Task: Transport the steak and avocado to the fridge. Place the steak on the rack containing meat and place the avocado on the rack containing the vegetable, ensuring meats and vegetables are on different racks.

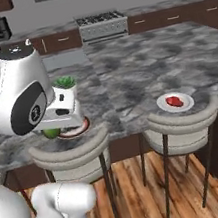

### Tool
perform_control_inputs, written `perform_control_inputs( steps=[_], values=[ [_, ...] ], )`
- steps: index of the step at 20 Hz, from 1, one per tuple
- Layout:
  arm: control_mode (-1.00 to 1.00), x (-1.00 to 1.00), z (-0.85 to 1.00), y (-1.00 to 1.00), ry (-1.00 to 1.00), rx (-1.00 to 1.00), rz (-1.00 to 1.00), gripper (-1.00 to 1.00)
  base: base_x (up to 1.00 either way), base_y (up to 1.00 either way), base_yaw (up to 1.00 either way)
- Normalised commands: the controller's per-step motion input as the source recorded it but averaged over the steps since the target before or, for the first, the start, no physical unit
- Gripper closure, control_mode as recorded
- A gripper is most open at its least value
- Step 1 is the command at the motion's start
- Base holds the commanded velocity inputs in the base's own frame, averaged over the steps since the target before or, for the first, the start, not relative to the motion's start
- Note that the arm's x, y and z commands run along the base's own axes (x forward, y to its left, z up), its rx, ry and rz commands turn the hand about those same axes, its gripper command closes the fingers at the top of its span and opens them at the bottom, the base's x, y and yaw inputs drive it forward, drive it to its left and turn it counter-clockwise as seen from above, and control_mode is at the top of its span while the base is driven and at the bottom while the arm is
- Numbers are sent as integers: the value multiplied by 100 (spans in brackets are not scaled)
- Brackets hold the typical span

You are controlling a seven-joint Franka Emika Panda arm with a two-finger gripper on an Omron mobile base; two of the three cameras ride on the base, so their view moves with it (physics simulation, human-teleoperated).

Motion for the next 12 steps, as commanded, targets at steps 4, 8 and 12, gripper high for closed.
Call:
perform_control_inputs(
  steps=[4, 8, 12],
  values=[
    [100, 0, 0, 0, 0, 0, 0, 100, -3, 0, -99],
    [100, 0, 0, 0, 0, 0, 0, 100, -10, -4, -93],
    [100, 0, 0, 0, 0, 0, 0, 100, 6, -89, -60]
  ],
)
